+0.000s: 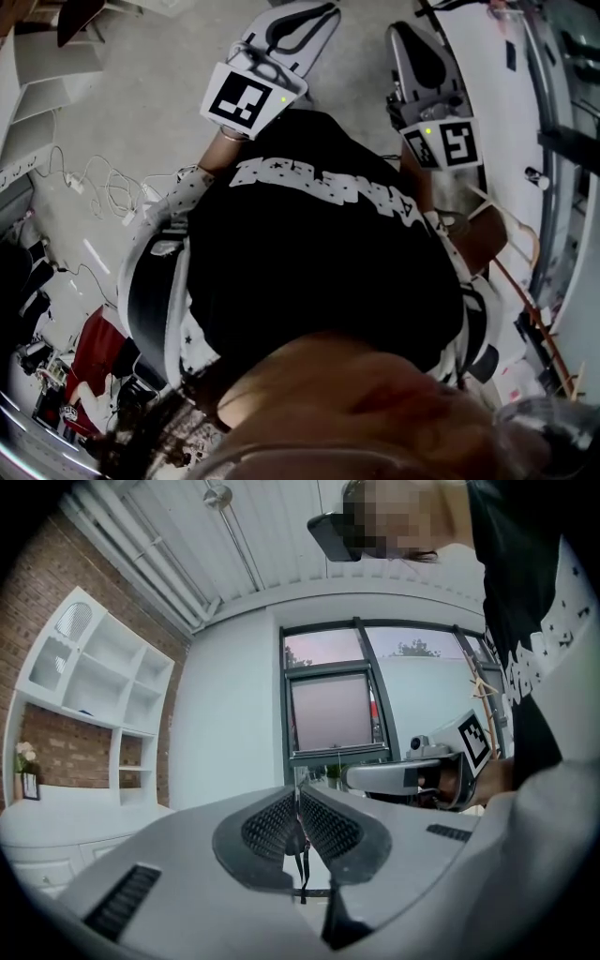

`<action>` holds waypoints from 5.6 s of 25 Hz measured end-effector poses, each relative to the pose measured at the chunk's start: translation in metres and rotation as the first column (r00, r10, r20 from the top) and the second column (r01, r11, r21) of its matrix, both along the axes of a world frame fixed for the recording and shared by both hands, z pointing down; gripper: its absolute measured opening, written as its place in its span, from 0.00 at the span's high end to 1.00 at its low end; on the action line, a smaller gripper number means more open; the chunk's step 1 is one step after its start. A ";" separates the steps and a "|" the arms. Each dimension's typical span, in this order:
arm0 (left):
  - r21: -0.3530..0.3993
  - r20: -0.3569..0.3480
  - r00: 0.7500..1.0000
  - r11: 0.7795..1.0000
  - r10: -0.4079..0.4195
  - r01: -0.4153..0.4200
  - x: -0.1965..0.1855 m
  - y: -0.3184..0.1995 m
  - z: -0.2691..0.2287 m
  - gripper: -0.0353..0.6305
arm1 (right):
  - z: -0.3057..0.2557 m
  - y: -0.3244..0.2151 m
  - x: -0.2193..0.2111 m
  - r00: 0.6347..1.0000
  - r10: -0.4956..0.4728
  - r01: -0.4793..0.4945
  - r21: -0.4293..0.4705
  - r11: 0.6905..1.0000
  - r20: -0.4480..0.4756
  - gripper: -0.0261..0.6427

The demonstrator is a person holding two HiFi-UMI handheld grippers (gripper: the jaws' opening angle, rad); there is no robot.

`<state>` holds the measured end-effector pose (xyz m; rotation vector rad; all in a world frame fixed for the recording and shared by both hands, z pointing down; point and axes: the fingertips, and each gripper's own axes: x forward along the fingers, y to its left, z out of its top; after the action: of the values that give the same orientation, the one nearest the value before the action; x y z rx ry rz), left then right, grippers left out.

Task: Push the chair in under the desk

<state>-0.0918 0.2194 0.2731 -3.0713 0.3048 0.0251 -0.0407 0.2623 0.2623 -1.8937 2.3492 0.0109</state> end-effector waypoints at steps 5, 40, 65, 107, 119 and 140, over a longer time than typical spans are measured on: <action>-0.012 -0.006 1.000 1.000 0.021 -0.021 0.010 -0.018 0.001 0.89 | -0.001 -0.017 0.005 1.000 0.009 -0.010 -0.021 1.000 -0.021 0.91; -0.101 -0.047 0.998 0.993 0.052 -0.056 0.010 -0.112 0.017 0.89 | 0.008 -0.108 0.012 0.996 -0.002 0.005 -0.038 0.999 0.085 0.91; -0.081 0.097 0.906 0.904 -0.413 0.421 0.045 -0.150 0.055 0.89 | 0.037 -0.170 0.101 0.931 -0.355 0.361 -0.088 0.928 0.080 0.91; 0.073 0.482 0.633 0.747 -0.606 0.660 0.121 -0.164 0.164 0.76 | 0.167 -0.214 0.192 0.747 -0.660 0.596 -0.357 0.719 -0.082 0.80; 0.109 0.662 0.521 0.756 -0.540 0.645 0.114 -0.189 0.245 0.70 | 0.239 -0.228 0.186 0.653 -0.729 0.541 -0.547 0.639 -0.206 0.73; 0.153 0.801 0.417 0.821 -0.429 0.550 0.108 -0.203 0.298 0.66 | 0.303 -0.244 0.182 0.459 -0.741 0.344 -0.670 0.657 -0.491 0.72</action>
<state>0.0166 0.0162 0.5708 -2.5429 1.1319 -1.4402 0.1412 0.0178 0.5652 -1.1771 3.8149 0.1810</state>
